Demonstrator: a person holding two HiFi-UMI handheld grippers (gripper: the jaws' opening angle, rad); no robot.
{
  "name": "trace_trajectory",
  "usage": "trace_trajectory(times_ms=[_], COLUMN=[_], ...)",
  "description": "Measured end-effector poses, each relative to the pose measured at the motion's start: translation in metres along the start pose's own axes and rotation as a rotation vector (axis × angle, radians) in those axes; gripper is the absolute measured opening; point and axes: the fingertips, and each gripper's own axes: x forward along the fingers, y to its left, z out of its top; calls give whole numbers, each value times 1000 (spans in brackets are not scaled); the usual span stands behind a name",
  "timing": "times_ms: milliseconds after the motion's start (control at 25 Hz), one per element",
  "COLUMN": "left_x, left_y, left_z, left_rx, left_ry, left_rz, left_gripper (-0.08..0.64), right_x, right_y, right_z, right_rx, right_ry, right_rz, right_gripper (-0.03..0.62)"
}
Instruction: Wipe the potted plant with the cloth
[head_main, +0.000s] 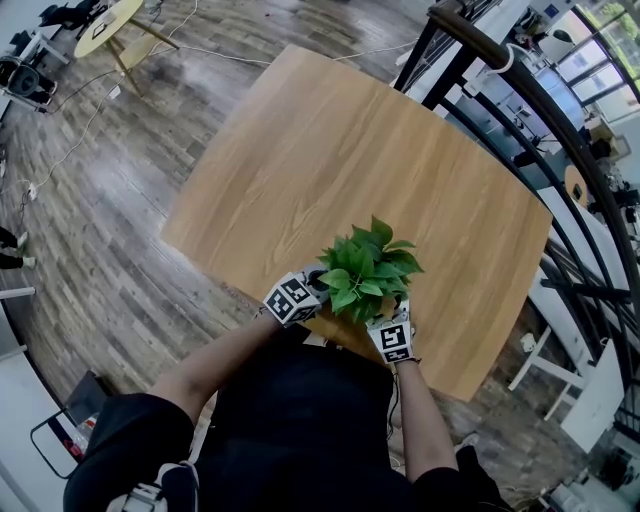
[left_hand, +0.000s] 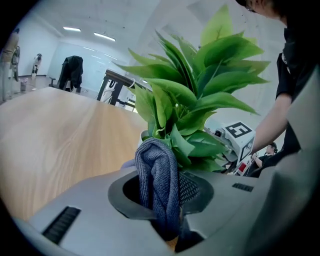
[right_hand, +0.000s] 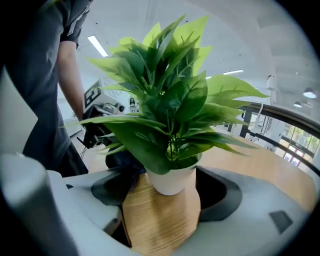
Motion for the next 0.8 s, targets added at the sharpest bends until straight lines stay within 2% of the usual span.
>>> trace_trajectory(times_ms=[120, 280, 520, 680, 800], left_x=[-4, -6, -5, -3, -2], left_y=[9, 12, 8, 12, -3], left_z=[2, 4, 4, 10, 3], left_rx=[6, 19, 25, 16, 42], left_ry=[-10, -14, -16, -34, -7], left_rz=[19, 28, 30, 62, 9], left_gripper=[89, 89, 89, 89, 89], right_x=[-6, -8, 8, 11, 11], right_y=[7, -9, -12, -17, -15], right_z=[-8, -13, 5, 6, 4], right_rx=[10, 25, -112, -91, -78], right_ry=[5, 6, 15, 17, 9], right_rz=[10, -22, 64, 54, 33], right_gripper=[393, 393, 394, 393, 393])
